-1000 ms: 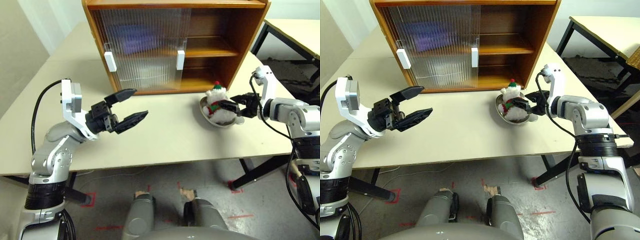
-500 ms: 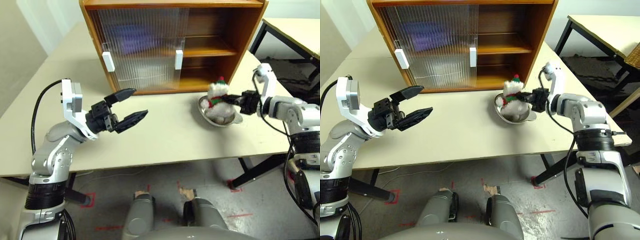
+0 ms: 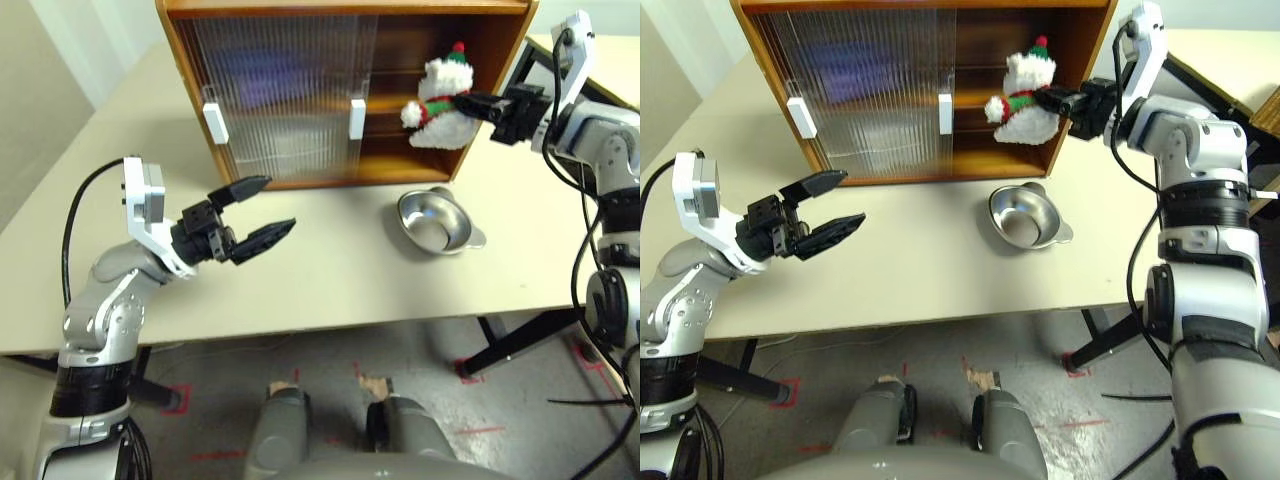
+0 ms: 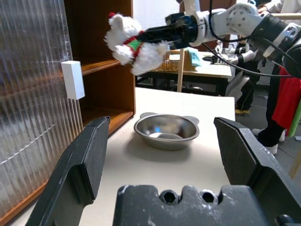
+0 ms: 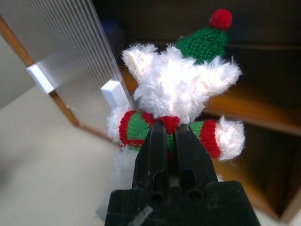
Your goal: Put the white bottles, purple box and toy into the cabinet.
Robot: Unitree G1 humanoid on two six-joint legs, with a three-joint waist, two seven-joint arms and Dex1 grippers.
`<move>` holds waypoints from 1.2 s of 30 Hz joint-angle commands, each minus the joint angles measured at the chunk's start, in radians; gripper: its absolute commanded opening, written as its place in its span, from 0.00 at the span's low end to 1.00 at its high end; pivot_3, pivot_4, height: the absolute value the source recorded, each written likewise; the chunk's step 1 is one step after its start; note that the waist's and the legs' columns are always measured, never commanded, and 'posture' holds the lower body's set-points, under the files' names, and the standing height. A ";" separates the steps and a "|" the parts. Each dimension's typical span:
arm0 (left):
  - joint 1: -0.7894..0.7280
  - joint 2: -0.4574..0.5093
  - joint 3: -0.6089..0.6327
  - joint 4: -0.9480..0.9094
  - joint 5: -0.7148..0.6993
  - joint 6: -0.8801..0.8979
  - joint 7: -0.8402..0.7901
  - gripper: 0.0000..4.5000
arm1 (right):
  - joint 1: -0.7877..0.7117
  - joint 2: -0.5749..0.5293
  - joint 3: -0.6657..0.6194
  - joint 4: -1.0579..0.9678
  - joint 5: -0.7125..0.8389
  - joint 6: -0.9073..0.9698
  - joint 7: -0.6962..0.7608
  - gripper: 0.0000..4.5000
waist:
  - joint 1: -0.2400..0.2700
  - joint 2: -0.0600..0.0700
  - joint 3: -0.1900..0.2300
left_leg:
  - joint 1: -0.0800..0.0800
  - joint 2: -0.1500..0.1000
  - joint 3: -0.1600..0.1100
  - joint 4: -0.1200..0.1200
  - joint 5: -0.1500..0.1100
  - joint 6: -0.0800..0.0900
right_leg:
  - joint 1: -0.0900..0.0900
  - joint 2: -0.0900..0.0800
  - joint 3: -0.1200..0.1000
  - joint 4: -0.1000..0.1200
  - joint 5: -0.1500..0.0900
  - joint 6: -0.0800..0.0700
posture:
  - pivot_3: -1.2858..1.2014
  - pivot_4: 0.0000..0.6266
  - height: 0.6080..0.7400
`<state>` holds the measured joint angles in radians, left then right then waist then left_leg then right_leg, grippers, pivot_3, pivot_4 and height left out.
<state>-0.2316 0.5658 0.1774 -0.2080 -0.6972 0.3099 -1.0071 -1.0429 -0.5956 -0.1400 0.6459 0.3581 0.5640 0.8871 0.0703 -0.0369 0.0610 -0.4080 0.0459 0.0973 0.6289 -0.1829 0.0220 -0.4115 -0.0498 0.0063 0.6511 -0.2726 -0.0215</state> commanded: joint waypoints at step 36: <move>0.060 0.018 0.048 -0.058 0.025 0.009 0.161 1.00 | -0.308 0.161 -0.061 0.698 -0.288 -0.746 -0.353 0.00 | 0.013 0.001 0.000 | -0.001 0.000 0.000 -0.002 0.000 0.000 | -0.001 -0.001 0.000 0.000 0.004 -0.002 | 0.63 0.01 1.00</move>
<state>-0.1785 0.5730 0.2178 -0.2554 -0.6885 0.3124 -0.8639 -1.3224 -0.4300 -0.1831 1.3381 0.0754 -0.1844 0.5385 0.0838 -0.0360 0.0614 -0.4089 0.0462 0.0973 0.6268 -0.1830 0.0216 -0.4130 -0.0506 0.0063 0.6515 -0.2682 -0.0235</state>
